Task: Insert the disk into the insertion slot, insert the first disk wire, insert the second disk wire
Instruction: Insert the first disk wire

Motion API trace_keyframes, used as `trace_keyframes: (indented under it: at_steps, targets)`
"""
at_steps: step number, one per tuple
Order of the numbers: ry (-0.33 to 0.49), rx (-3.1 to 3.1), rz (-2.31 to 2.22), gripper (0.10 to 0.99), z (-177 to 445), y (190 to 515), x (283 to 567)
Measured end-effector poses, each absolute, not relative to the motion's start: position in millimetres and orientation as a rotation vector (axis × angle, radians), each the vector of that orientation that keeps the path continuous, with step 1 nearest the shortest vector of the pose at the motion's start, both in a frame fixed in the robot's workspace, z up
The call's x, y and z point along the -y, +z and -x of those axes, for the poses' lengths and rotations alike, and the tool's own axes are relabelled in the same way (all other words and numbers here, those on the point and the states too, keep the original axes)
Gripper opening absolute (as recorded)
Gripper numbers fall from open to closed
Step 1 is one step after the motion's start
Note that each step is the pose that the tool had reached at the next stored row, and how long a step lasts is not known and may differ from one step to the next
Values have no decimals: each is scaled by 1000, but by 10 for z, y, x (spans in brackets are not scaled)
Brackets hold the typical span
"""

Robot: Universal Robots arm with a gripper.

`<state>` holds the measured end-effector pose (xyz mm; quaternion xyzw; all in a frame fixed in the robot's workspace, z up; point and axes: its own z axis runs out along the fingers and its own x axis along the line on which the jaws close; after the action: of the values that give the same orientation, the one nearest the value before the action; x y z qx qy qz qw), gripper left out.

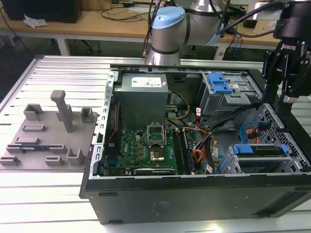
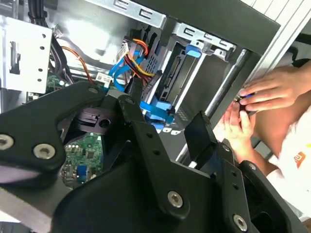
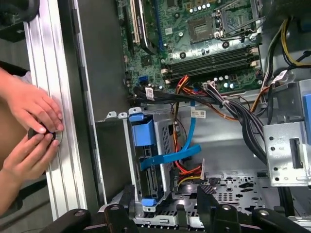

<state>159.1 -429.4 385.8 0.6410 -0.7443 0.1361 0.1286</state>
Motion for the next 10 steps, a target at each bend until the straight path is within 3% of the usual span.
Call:
trace_keyframes:
  at_steps: [10]
  targets:
    - [440, 2078, -1940, 624, -1521, 3735, 4265]
